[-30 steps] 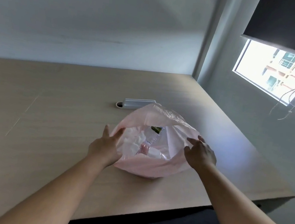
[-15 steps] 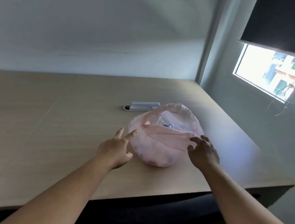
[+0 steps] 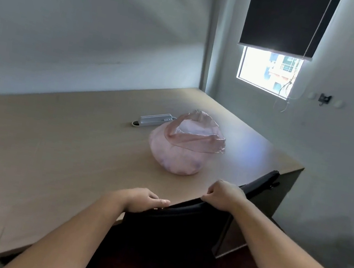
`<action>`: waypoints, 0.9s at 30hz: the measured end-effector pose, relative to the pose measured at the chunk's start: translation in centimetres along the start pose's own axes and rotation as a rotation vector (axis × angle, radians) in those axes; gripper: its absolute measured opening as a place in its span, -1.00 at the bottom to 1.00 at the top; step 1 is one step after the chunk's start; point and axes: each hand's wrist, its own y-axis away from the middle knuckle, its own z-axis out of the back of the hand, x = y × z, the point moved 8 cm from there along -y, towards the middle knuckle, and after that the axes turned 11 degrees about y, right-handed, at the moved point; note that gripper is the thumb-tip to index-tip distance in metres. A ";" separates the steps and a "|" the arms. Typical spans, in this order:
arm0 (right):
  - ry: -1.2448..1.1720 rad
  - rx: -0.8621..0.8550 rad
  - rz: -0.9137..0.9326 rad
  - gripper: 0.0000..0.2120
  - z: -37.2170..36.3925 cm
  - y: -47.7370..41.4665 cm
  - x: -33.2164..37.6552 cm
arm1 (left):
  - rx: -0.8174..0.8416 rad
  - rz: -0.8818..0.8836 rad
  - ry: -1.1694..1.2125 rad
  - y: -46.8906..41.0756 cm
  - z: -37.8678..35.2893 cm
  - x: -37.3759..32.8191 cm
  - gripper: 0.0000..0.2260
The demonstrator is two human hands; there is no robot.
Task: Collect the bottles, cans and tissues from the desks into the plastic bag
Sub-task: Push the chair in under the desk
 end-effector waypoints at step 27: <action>-0.078 -0.129 -0.096 -0.72 -0.5 18.8 -18.9 | -0.294 -0.425 0.052 13.5 -22.8 -17.7 -0.51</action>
